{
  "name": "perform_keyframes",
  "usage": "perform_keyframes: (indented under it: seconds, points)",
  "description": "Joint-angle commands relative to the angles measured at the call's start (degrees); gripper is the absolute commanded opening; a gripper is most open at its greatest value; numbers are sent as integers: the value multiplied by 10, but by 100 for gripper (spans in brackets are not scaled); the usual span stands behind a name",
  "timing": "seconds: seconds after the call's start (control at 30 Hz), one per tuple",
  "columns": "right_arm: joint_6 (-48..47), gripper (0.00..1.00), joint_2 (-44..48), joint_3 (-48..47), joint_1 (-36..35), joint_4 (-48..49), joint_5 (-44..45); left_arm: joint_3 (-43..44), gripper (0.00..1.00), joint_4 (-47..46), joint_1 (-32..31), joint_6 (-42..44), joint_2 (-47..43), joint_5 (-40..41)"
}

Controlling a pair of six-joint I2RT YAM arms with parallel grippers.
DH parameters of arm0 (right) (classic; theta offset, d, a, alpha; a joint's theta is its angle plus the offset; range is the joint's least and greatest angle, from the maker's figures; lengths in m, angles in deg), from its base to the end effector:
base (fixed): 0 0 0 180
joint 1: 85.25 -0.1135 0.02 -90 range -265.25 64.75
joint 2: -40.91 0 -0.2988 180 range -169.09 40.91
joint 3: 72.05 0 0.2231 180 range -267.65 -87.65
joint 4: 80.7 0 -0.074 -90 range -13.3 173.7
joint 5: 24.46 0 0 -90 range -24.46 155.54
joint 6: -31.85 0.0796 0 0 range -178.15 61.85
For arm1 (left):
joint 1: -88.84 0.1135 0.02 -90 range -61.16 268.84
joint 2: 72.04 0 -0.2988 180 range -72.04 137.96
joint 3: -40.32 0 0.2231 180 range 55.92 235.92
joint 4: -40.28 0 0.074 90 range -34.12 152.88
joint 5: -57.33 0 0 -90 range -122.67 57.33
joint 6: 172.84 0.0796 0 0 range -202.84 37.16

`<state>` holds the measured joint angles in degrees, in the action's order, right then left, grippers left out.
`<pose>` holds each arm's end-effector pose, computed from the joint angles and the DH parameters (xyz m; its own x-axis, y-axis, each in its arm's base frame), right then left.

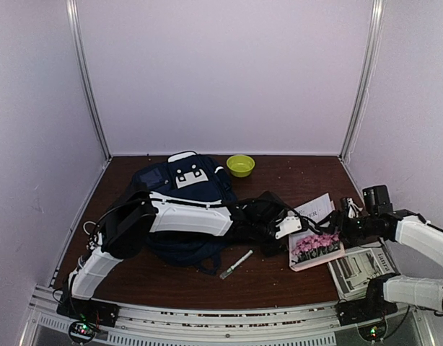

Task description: Pack the student bag

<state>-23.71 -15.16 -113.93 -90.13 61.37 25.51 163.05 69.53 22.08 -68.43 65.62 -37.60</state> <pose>0.1475 0.0640 0.2002 -0.9080 0.3571 -0.2193 0.0665 0.6395 0.7659 0.2172 -0.5231 0.1504 -0.0325 0.7040 -0.7095 0.9786 0.1665 0.1205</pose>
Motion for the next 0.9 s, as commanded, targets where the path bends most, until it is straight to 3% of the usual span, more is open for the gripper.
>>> perform_keyframes:
  seconds: [0.0, 0.33, 0.43, 0.53, 0.67, 0.73, 0.8, 0.87]
  points:
    - [21, 55, 77, -41, -9, -27, -61, 12, 68, -69, -7, -16, -13, -26]
    - [-26, 33, 89, -110, -8, -161, 41, -61, 71, -77, -4, 9, -115, -21]
    - [-41, 30, 86, -131, -8, -182, 45, -63, 71, -37, -1, 2, -134, -11]
    - [-65, 30, 97, -187, -8, -228, 117, -88, 73, 1, 0, 4, -194, -20]
    - [-100, 29, 103, -268, -8, -289, 190, -93, 80, 127, 14, -17, -271, 48]
    - [-113, 29, 102, -293, -8, -301, 205, -108, 85, 201, 38, -72, -301, 95]
    - [-117, 29, 102, -309, -8, -301, 207, -143, 95, 264, 72, -119, -322, 138]
    - [-118, 29, 103, -313, -8, -292, 199, -195, 98, 292, 100, -143, -346, 178]
